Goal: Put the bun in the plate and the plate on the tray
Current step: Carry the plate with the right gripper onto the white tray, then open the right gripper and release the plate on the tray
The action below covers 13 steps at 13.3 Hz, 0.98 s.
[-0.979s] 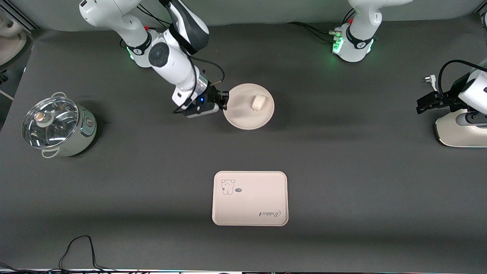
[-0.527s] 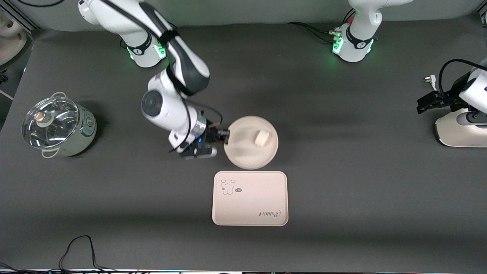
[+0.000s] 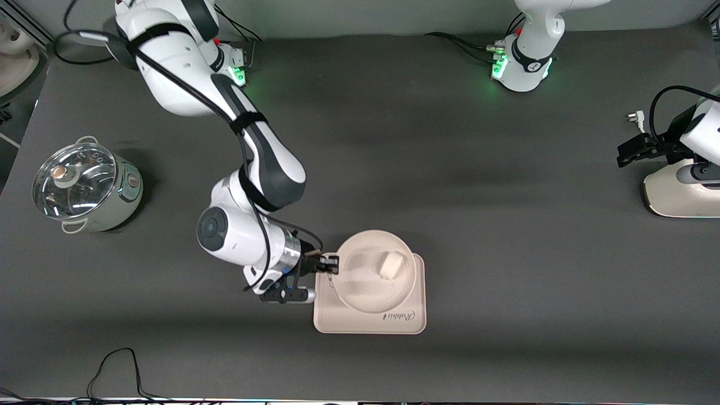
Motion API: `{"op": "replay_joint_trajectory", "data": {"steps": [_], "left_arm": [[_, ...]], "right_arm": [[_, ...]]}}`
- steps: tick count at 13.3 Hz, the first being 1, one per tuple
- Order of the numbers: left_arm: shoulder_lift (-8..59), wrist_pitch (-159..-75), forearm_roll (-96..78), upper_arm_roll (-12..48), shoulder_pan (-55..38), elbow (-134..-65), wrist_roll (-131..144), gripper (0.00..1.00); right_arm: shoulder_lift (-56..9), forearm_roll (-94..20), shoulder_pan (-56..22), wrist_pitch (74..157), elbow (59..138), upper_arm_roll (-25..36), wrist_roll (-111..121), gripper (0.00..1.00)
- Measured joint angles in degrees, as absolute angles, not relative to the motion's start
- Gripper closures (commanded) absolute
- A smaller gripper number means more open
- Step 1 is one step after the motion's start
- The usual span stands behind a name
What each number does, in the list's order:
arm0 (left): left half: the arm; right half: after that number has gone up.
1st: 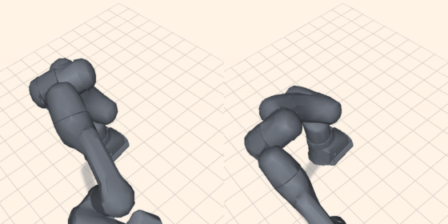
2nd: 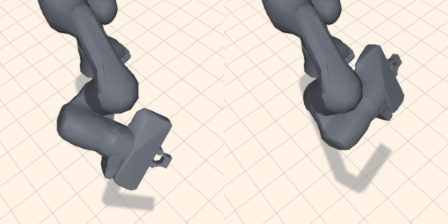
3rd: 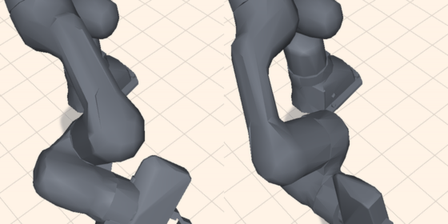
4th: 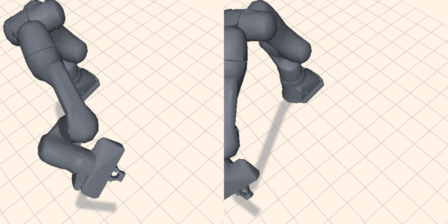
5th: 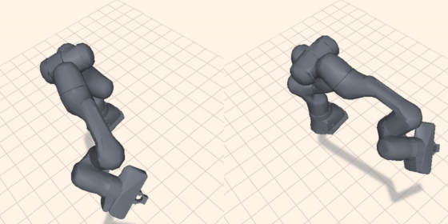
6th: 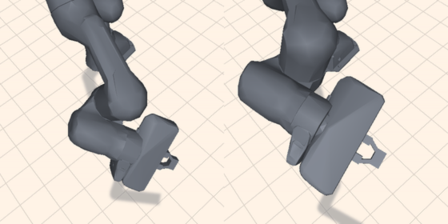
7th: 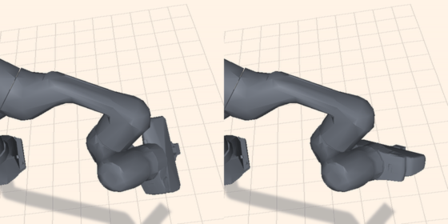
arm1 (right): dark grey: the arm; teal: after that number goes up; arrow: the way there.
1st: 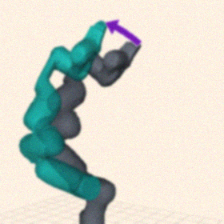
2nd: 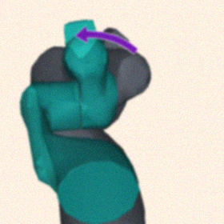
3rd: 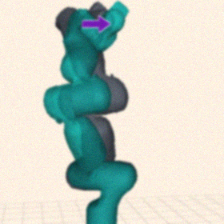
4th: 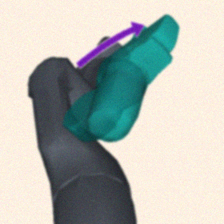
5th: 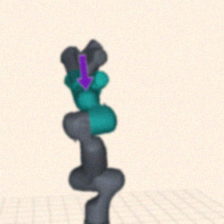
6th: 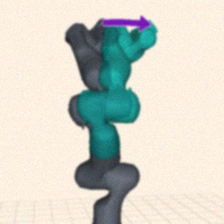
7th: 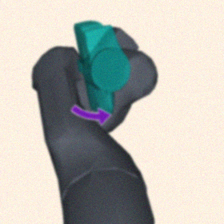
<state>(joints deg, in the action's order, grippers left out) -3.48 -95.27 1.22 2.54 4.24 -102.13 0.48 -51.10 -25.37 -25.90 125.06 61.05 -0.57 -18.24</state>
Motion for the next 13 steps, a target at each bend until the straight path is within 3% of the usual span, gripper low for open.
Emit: {"op": "replay_joint_trajectory", "data": {"steps": [3,9,13], "left_arm": [[-3.5,-95.3,1.2,2.5,4.2,-102.1,0.5,0.00],[-3.6,-95.3,1.2,2.5,4.2,-102.2,0.6,0.00],[-3.6,-95.3,1.2,2.5,4.3,-102.2,0.6,0.00]], "right_arm": [[-57.2,-25.4,-25.9,127.4,55.2,0.2,-18.3,1.00],[-65.7,-25.4,-26.5,134.4,54.0,0.3,-18.3,1.00],[-67.1,-25.4,-27.1,135.1,53.6,0.3,-18.3,1.00]]}}
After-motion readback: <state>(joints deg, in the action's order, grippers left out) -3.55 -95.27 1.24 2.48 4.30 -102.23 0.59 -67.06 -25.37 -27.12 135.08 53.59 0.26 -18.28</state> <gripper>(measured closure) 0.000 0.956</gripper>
